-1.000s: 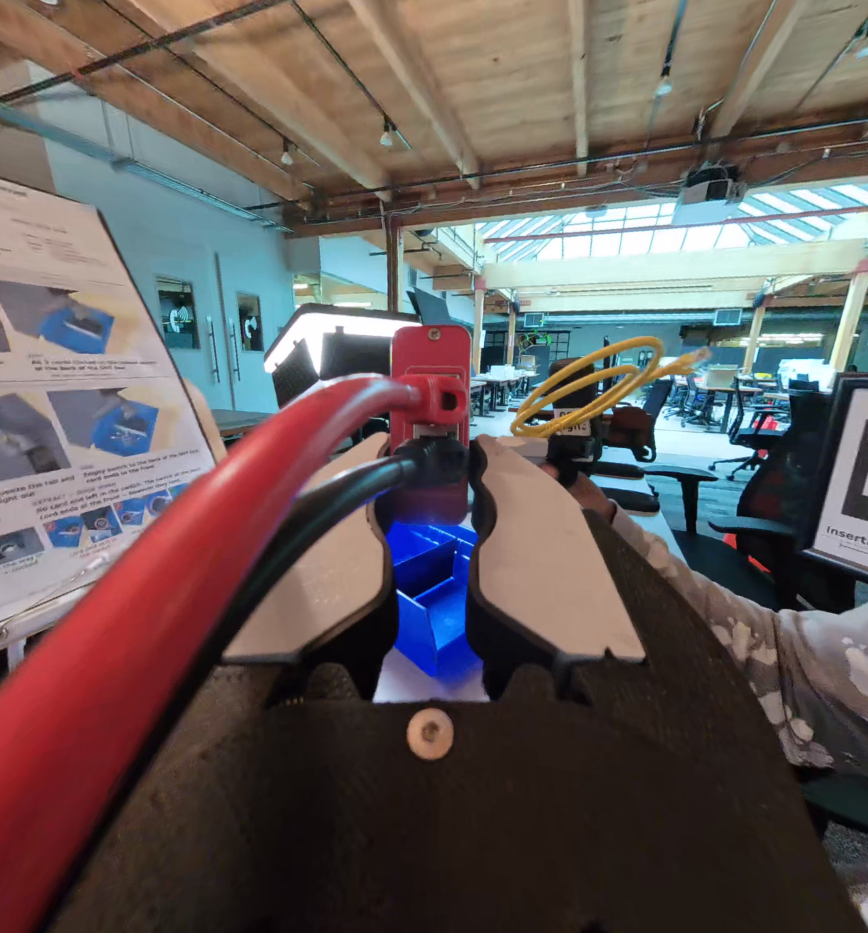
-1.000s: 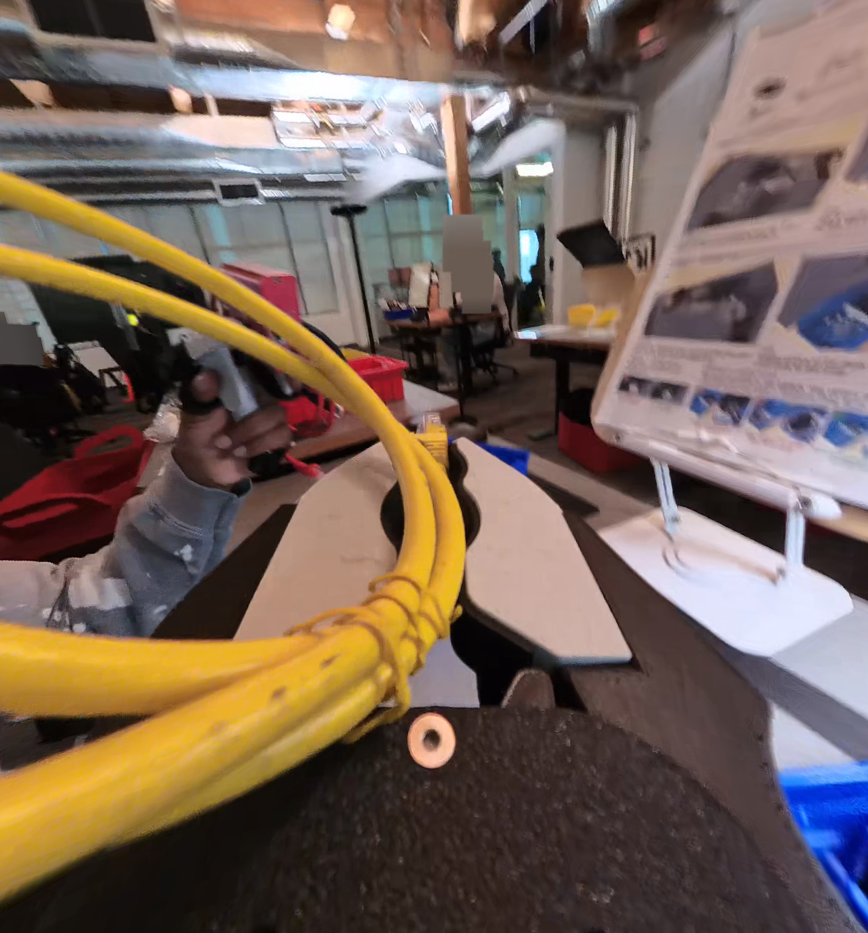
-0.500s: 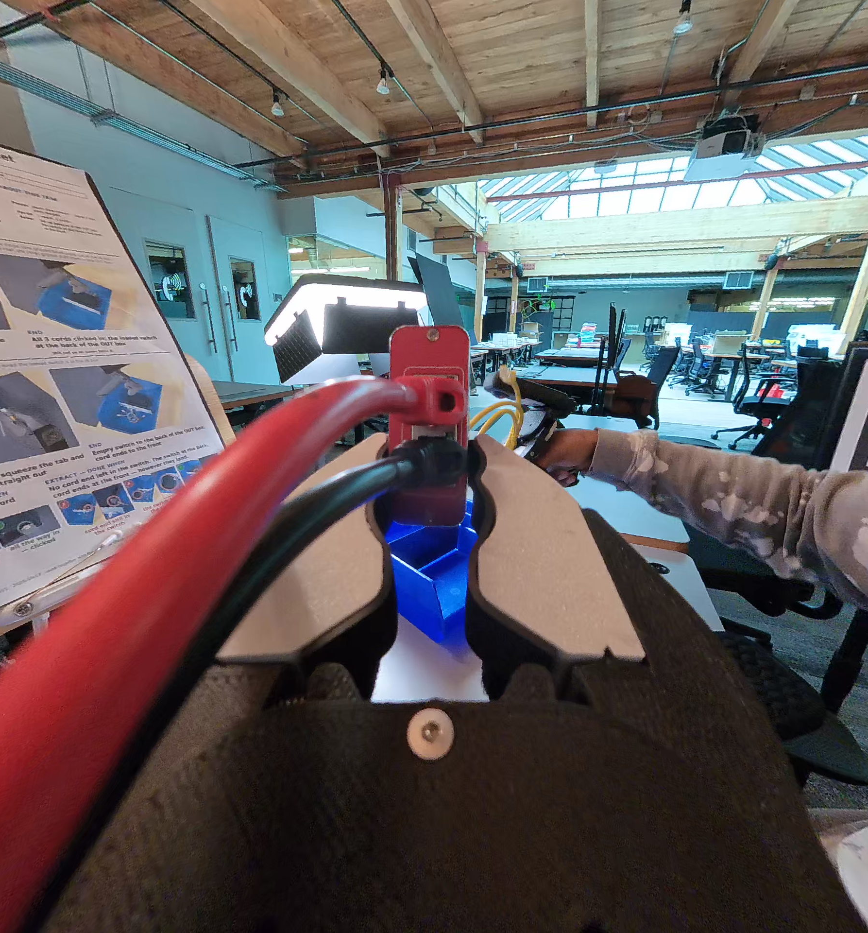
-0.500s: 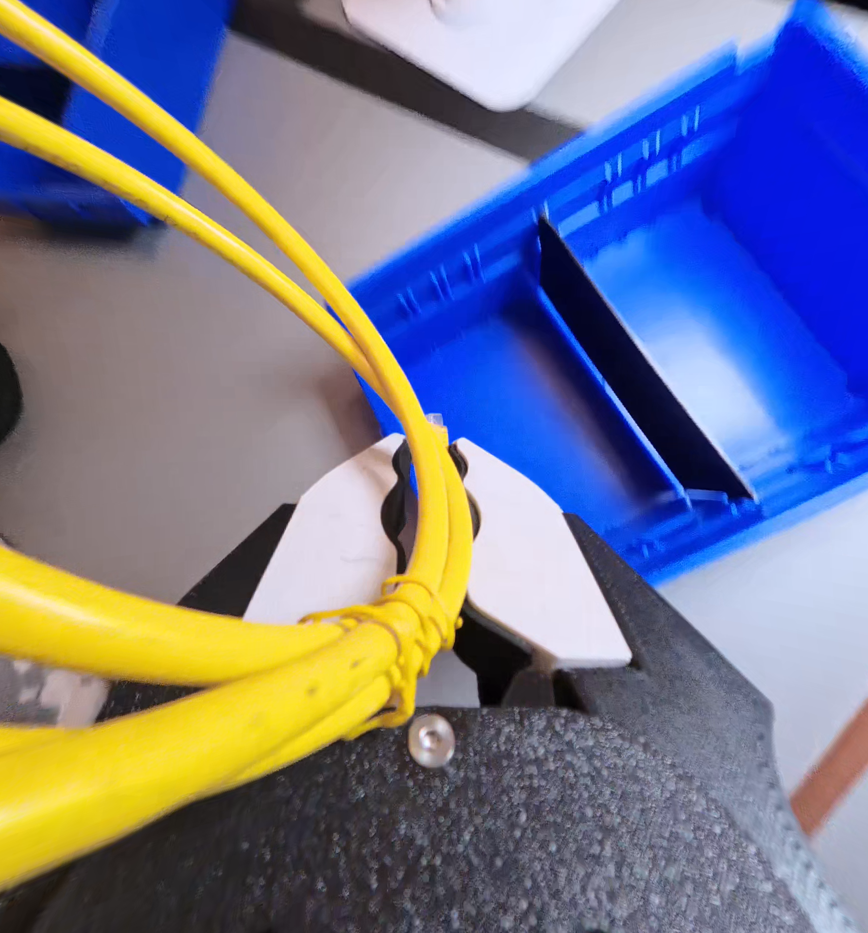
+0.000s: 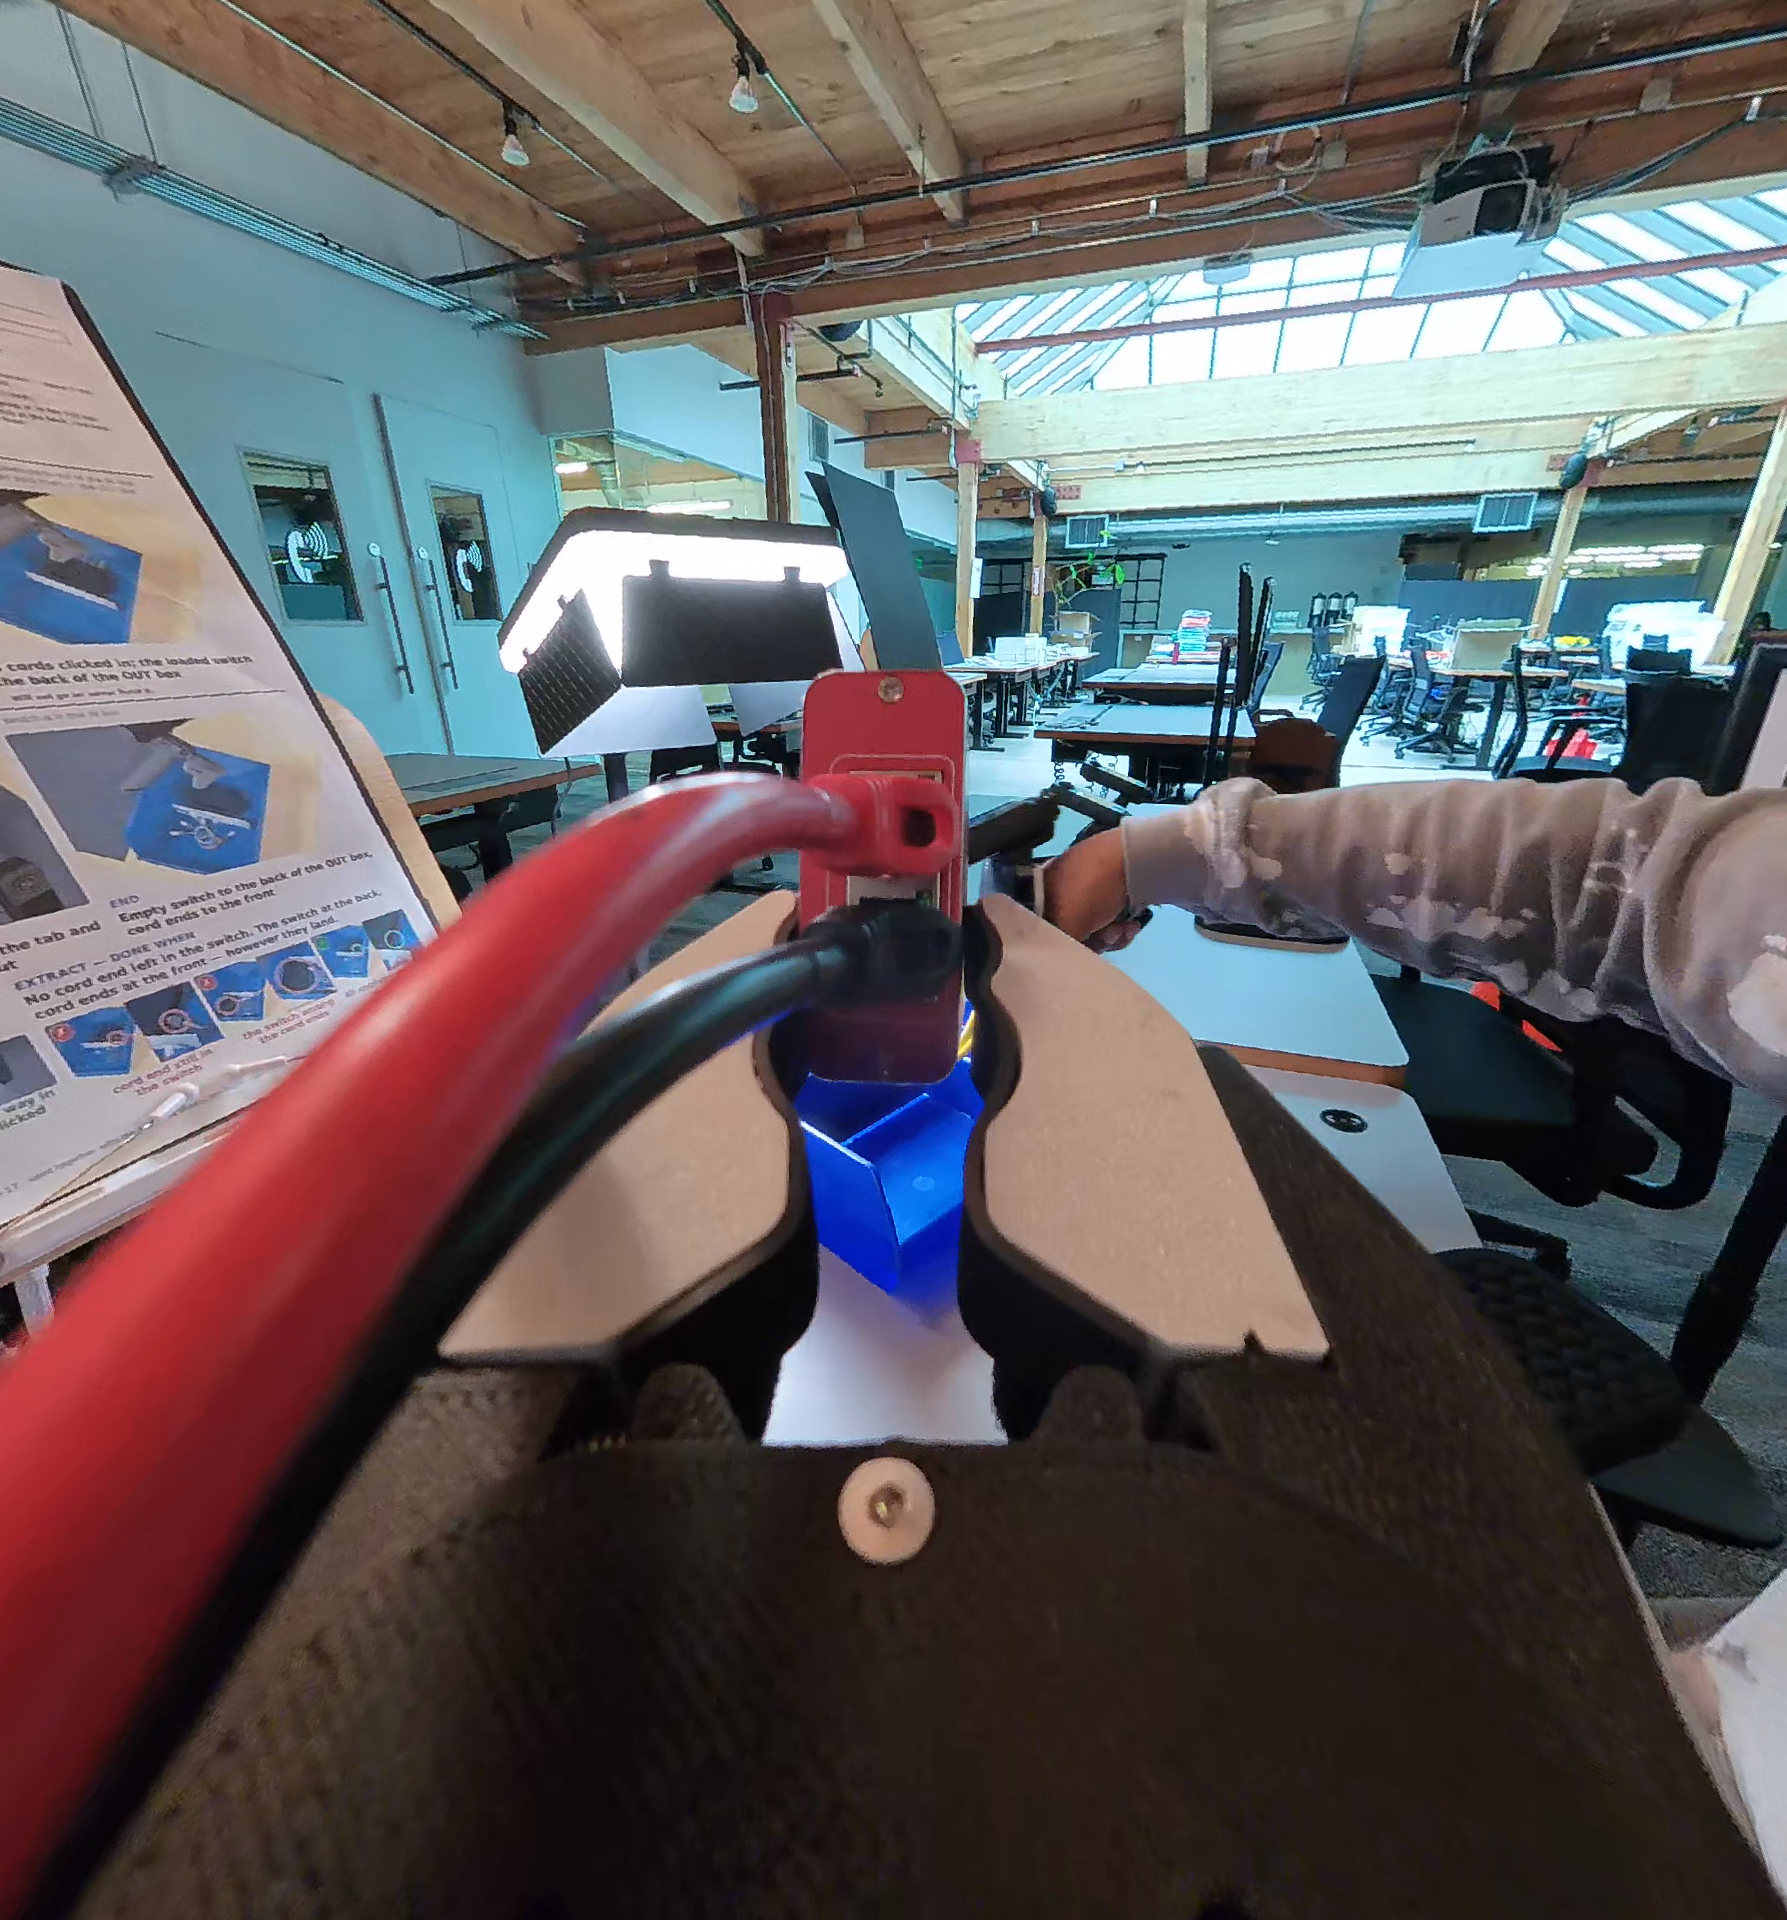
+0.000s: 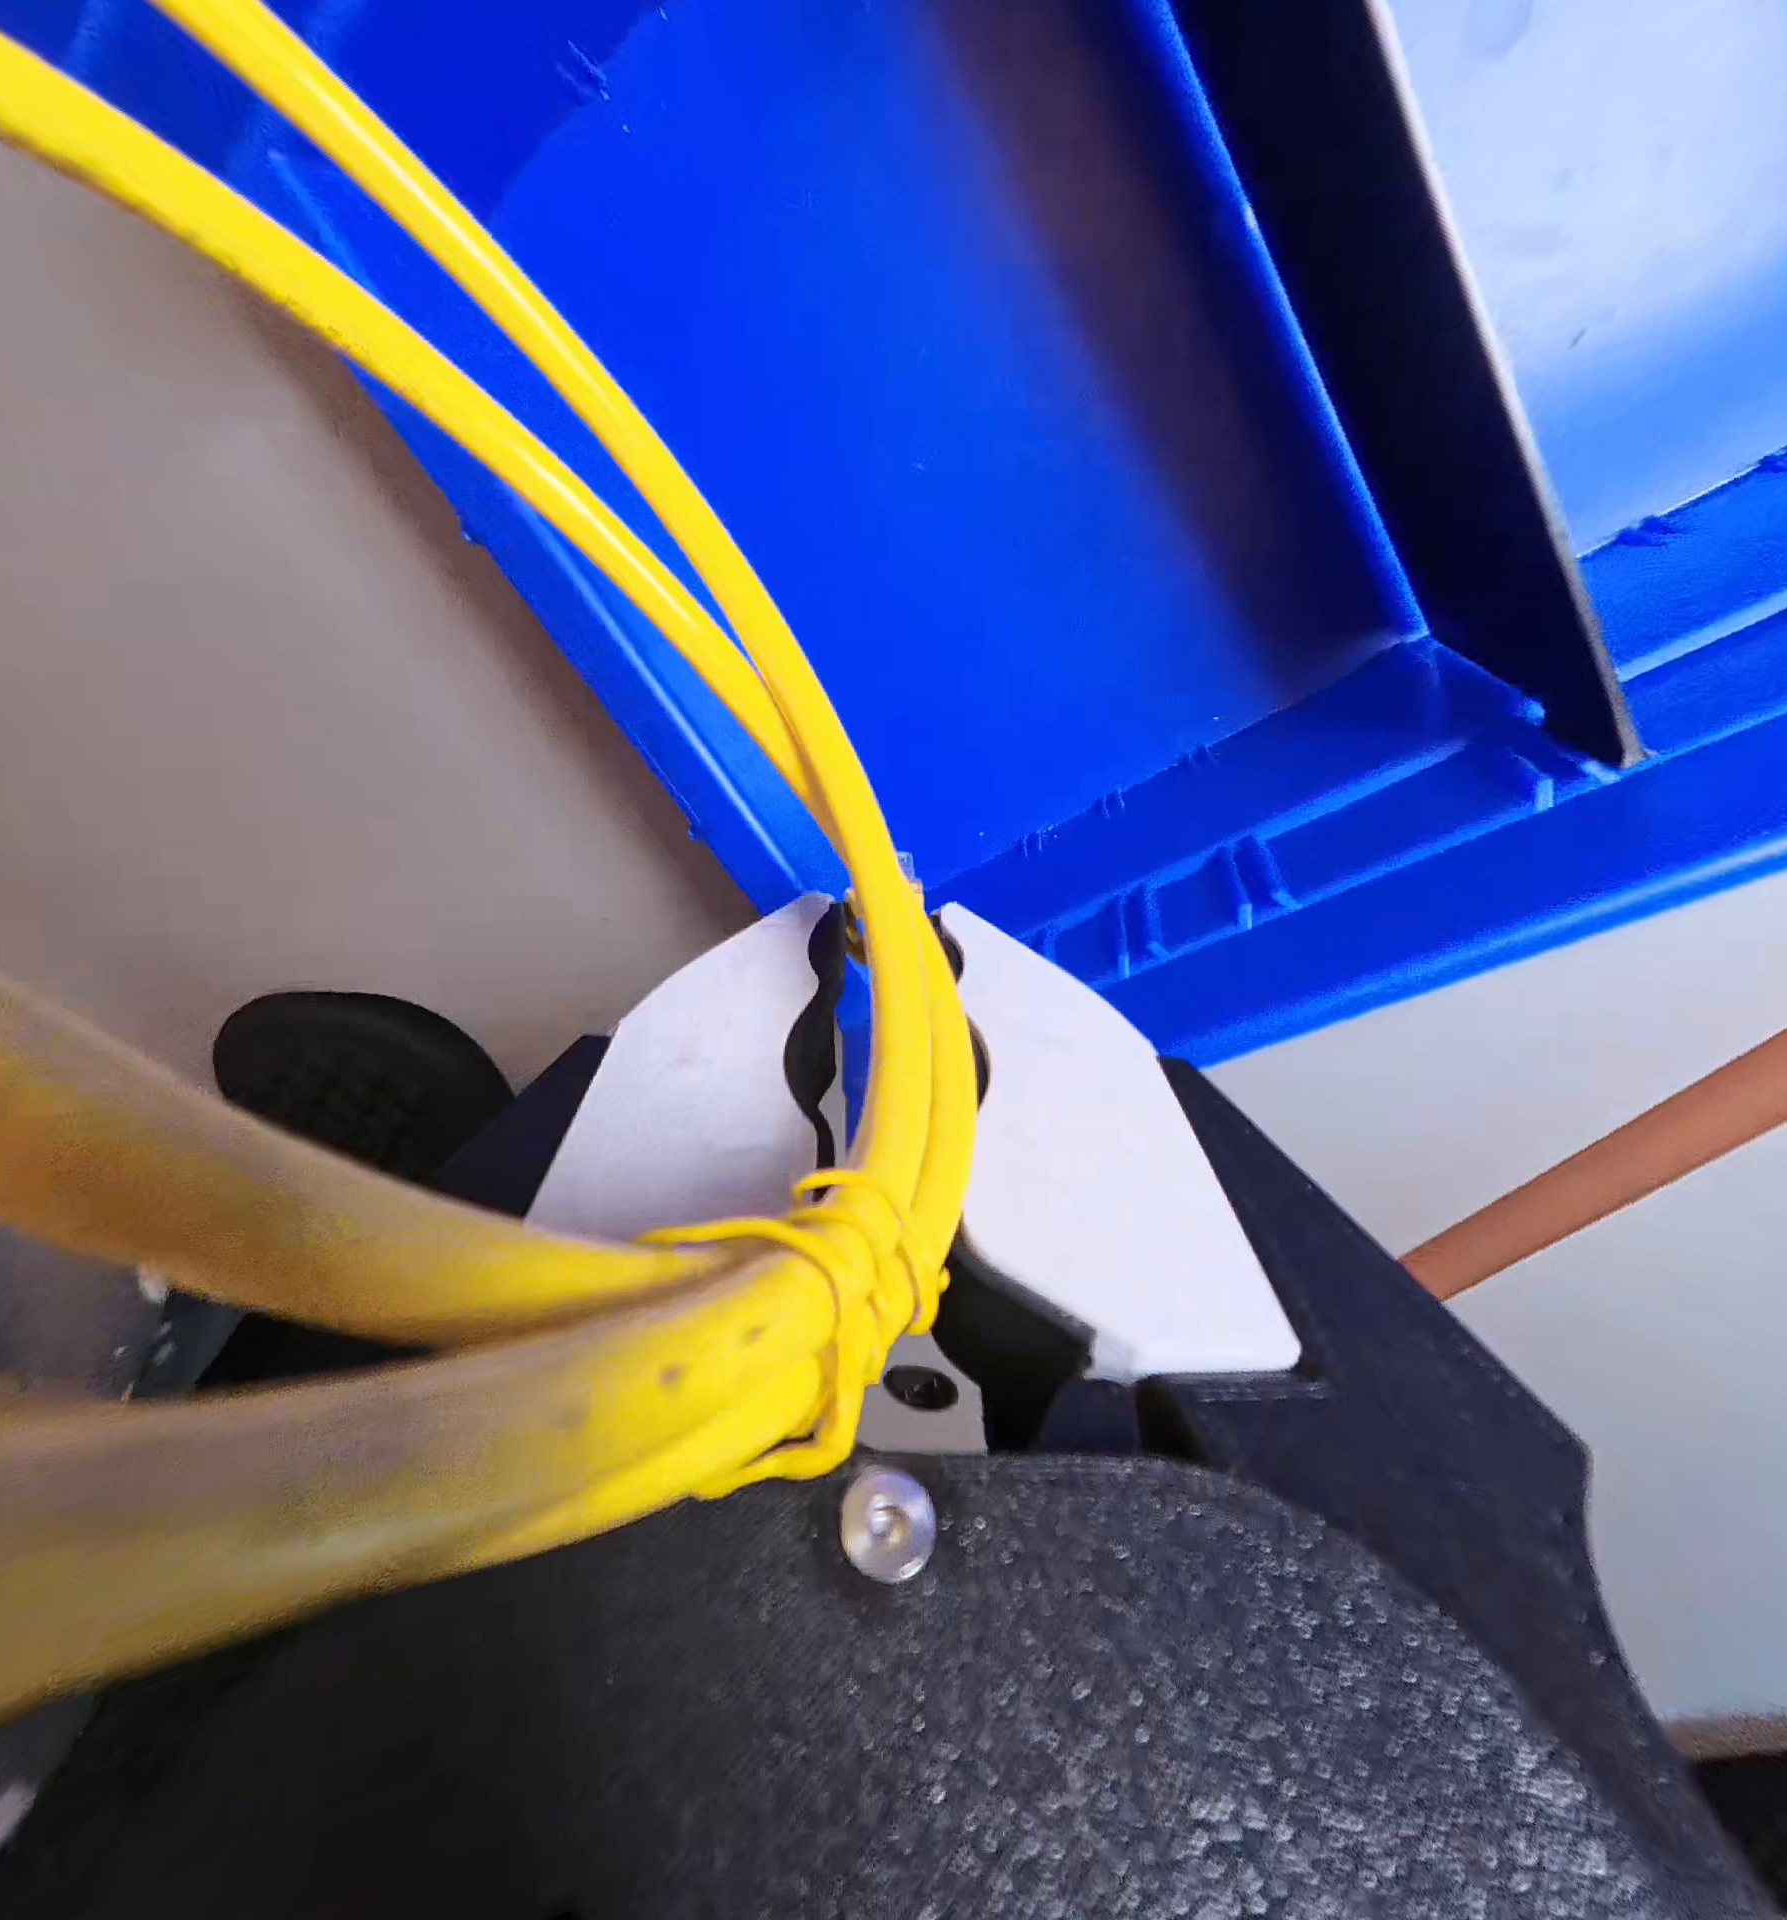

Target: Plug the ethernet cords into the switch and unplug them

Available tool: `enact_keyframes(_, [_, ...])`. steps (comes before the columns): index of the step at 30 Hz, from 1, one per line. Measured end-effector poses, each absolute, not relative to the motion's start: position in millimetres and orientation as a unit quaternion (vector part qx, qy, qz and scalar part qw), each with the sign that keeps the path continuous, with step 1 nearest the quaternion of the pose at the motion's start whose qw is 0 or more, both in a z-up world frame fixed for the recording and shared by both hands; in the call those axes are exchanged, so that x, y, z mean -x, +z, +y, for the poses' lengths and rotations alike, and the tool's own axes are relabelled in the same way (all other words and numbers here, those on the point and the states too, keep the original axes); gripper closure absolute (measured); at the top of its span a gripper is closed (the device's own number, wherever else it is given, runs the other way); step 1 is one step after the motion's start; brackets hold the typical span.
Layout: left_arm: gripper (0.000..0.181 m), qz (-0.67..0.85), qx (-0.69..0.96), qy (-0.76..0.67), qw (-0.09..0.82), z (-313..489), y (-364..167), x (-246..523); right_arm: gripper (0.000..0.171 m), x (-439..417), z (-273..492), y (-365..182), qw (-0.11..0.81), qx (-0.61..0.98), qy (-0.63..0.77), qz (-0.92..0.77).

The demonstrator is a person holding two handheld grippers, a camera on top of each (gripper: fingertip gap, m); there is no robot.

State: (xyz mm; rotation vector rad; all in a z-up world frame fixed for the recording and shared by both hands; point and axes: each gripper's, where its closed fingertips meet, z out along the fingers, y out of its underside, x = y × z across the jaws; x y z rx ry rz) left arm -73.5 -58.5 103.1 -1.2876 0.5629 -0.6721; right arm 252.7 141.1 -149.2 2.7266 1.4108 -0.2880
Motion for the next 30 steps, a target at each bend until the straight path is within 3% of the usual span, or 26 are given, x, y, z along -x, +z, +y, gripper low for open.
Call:
enact_keyframes(1, [0.081,0.255,0.58,-0.303,0.712,-58.9,103.0,73.4,0.16,-253.6,141.8,-152.1,0.049,-0.884,-0.086,0.458])
enact_keyframes(2, [0.154,0.256,0.58,-0.302,0.712,-59.2,103.1,73.6,0.16,-254.9,141.2,-154.9,0.073,-0.882,-0.079,0.459])
enact_keyframes(3, [0.154,0.256,0.58,-0.302,0.712,-59.2,103.1,74.1,0.161,-257.0,140.5,-157.8,0.097,-0.88,-0.069,0.459])
enact_keyframes(6, [0.154,0.255,0.58,-0.304,0.711,-58.5,102.2,75.9,0.159,-265.2,138.5,-165.8,0.16,-0.873,-0.036,0.46])
enact_keyframes(9, [0.154,0.255,0.582,-0.302,0.711,-58.5,101.5,78.6,0.158,-270.1,148.5,-170.2,0.168,-0.871,0.0,0.461])
enact_keyframes(11, [0.154,0.252,0.582,-0.299,0.713,-58.4,101.9,82.0,0.157,-262.2,165.1,-165.0,0.122,-0.877,0.003,0.464])
enact_keyframes(16, [0.154,0.239,0.582,-0.307,0.714,-56.0,101.6,88.1,0.131,-241.1,205.6,-124.1,-0.032,-0.875,0.004,0.483])
enact_keyframes(22, [0.153,0.244,0.589,-0.308,0.706,-52.1,96.0,79.7,0.126,-166.0,211.4,-53.5,-0.297,-0.804,-0.092,0.508])
enact_keyframes(24, [0.152,0.247,0.593,-0.31,0.701,-50.4,93.1,75.5,0.127,-139.9,194.3,-41.0,-0.346,-0.769,-0.125,0.523])
enact_keyframes(30, [0.08,0.256,0.601,-0.306,0.692,-47.4,86.6,66.3,0.13,-98.0,172.0,-69.5,-0.384,-0.722,-0.109,0.565])
